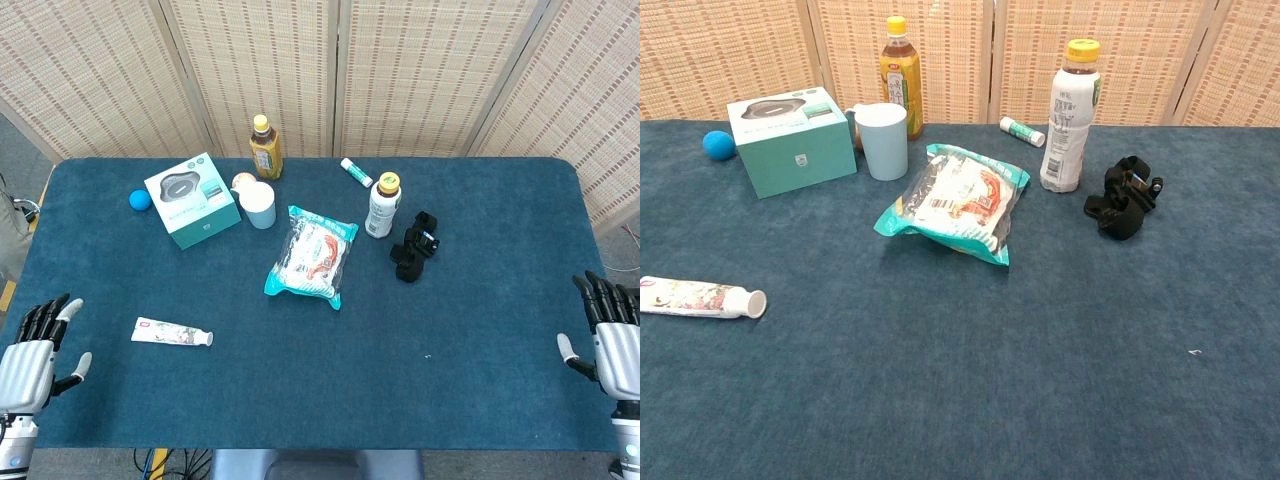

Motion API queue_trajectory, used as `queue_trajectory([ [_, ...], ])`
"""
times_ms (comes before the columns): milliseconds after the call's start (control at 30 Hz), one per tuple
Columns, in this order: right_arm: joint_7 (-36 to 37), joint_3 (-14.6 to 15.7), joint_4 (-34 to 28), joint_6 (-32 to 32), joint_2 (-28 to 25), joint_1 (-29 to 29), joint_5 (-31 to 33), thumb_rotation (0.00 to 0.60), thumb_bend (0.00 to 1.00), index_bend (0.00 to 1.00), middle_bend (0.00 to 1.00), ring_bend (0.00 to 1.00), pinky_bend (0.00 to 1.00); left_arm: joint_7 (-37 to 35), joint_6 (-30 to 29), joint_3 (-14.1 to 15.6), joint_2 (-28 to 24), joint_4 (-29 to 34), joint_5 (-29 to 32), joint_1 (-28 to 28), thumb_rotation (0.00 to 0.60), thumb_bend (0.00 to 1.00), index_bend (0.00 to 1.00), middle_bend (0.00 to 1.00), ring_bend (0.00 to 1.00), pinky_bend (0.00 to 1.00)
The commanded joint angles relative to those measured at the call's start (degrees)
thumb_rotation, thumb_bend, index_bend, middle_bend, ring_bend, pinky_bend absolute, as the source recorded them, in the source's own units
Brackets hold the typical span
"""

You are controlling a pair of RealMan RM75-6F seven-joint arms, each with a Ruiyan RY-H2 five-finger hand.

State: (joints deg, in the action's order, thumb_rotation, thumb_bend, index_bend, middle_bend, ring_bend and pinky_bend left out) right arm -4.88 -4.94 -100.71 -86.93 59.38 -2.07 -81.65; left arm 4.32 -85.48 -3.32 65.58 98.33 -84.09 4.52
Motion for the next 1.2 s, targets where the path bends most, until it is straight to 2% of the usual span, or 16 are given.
queue_trajectory([
  [33,0.3,-0.1,0.0,-0.1,0.0,0.0,-0.3,0.600,0.29,0.04,0.05,0.00,0.00,0.2,0.2,0.0,-0.1,-0.1,0.0,0.1,0.600,0.32,0.10,0.05,0.00,0.01],
  [367,2.1,-1.6,0.0,-2.5,-0.5,0.0,-1.5,0.600,0.29,0.04,0.05,0.00,0.00,-0.3,4.1,0.2,-2.1,0.1,-0.6,2.5,0.600,0.32,0.10,0.05,0.00,0.01],
  [700,0.5,-3.4,-2.0,-3.6,-2.3,-0.3,-0.9,0.600,0.29,0.04,0.05,0.00,0.00,-1.4,16.2,-0.6,-4.7,-0.1,-0.7,10.5,0.600,0.28,0.10,0.05,0.00,0.01],
  [967,1.6,-3.7,-1.8,-2.6,-2.8,-1.0,-0.8,0.600,0.29,0.04,0.05,0.00,0.00,0.8,23.9,-1.4,-2.6,-0.6,2.2,16.0,0.600,0.25,0.14,0.05,0.01,0.01],
  [1100,2.5,-3.6,-1.2,-2.2,-2.8,-0.9,-0.4,0.600,0.29,0.04,0.05,0.00,0.00,3.4,26.3,-1.4,-1.5,-0.7,4.6,17.6,0.600,0.25,0.15,0.05,0.01,0.01],
  [1200,3.3,-3.5,-0.7,-2.1,-2.9,-0.8,-0.3,0.600,0.29,0.04,0.05,0.00,0.00,4.8,26.9,-1.3,0.3,-1.8,5.3,18.5,0.600,0.25,0.20,0.08,0.03,0.01],
])
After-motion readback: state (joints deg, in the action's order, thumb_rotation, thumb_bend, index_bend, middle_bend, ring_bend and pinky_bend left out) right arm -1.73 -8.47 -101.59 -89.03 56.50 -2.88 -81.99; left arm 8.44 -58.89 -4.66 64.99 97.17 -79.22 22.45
